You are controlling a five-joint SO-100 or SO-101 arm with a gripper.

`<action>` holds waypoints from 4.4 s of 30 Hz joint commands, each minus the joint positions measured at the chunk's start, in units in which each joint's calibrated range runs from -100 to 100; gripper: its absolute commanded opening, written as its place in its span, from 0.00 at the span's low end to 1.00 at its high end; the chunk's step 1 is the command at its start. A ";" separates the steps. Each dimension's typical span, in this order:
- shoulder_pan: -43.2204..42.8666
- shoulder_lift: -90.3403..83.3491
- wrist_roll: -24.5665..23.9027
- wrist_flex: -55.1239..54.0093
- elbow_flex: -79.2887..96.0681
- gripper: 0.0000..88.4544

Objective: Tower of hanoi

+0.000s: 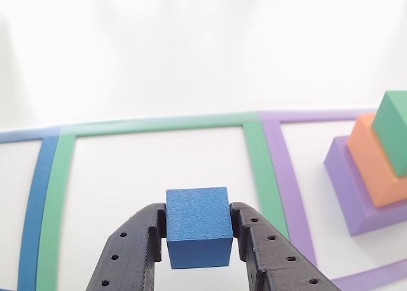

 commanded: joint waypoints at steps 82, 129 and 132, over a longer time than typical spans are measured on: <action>12.57 -31.85 -11.91 128.63 -87.22 0.00; 24.08 -31.37 0.59 40.89 -14.17 0.49; 24.24 -27.05 0.59 35.95 -14.08 0.49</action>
